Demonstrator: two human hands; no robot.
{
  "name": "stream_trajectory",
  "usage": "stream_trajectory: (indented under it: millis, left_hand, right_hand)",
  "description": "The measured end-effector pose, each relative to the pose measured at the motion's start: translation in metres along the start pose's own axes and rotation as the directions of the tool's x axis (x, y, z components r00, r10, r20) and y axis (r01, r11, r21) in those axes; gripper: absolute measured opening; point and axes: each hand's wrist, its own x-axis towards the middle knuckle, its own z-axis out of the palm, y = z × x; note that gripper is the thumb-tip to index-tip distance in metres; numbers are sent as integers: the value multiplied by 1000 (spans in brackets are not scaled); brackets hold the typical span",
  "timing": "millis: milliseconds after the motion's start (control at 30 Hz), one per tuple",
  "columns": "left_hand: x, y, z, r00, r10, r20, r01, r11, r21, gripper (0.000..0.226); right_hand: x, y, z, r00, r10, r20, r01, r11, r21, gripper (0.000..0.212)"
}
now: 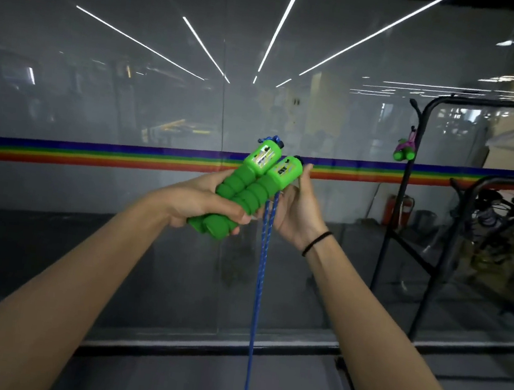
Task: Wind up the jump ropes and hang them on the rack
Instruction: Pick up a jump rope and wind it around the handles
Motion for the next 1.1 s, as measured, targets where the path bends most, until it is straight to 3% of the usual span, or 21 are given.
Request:
stream_trajectory:
  millis: [200, 367, 500, 700, 900, 1100]
  left_hand:
    - [10, -15, -24, 986, 39, -162, -44, 999, -32, 57]
    - [14, -18, -32, 972, 52, -230, -63, 997, -41, 62]
    - [14, -16, -32, 960, 58, -275, -72, 997, -39, 51]
    - [13, -10, -30, 947, 66, -314, -83, 996, -42, 51]
    - [11, -5, -24, 943, 76, -324, -85, 996, -12, 53]
    - [7, 5, -17, 924, 128, -359, -141, 990, -11, 47]
  right_hand:
    - [-14, 49, -32, 996, -29, -89, -1, 948, -318, 35]
    - [-34, 86, -61, 993, 35, -117, -100, 778, -620, 25]
    - [-50, 115, -80, 967, 195, -165, -254, 695, -672, 23]
    - [-71, 150, -113, 889, 331, -316, -457, 666, -590, 14]
    - [-82, 173, -143, 779, 279, -561, -612, 528, -588, 13]
    - [-100, 183, -172, 726, 285, -626, -688, 298, -662, 19]
